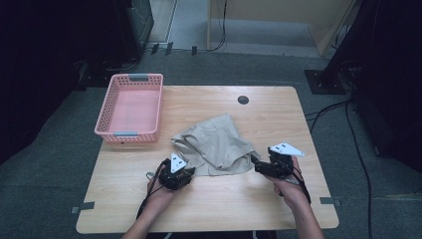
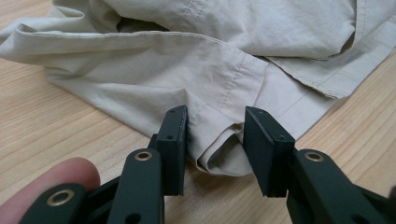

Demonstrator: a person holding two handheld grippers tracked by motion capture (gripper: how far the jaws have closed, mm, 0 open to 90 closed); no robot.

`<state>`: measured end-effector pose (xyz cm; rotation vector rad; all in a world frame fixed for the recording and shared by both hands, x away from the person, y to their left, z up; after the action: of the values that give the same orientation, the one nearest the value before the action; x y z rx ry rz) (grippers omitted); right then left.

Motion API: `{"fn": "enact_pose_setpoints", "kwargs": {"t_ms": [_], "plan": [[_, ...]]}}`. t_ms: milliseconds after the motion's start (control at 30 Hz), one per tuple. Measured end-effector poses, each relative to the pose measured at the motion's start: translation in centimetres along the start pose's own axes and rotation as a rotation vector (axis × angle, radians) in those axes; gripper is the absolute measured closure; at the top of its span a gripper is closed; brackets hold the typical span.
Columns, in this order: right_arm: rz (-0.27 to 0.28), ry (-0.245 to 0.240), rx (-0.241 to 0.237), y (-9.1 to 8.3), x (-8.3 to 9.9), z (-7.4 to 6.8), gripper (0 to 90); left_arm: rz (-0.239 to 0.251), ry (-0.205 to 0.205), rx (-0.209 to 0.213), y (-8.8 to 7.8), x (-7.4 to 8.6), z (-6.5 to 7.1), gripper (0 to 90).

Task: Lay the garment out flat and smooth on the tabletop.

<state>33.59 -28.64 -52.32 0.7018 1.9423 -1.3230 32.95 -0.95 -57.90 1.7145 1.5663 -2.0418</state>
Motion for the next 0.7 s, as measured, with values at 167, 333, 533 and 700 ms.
{"fn": "enact_pose_setpoints", "kwargs": {"t_ms": [167,333,533,700], "plan": [[-0.02,-0.002,-0.016,0.9,0.3,-0.6,25.3,0.0,-0.001,0.001,0.0,0.0,0.0,60.7],[-0.075,-0.024,0.05,3.1,1.3,-0.5,38.1,0.0,-0.001,0.003,0.0,0.0,0.0,60.7],[-0.117,-0.052,0.043,4.4,2.5,-0.6,69.9,0.0,0.0,0.002,0.0,0.0,0.0,61.0],[-0.138,-0.077,0.039,4.8,3.3,-0.6,85.1,0.003,0.004,0.004,-0.1,0.1,0.1,63.7]]}}
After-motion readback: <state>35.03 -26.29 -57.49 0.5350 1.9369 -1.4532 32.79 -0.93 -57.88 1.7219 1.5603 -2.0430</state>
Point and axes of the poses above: each handheld gripper's, and its own axes: y roughly forward along the jaws, x roughly out of its underside, z roughly to its right, the point moved 8 cm from there along y, roughly forward along the jaws, and after that the axes turned 11 degrees about y, right-handed, at the moved point
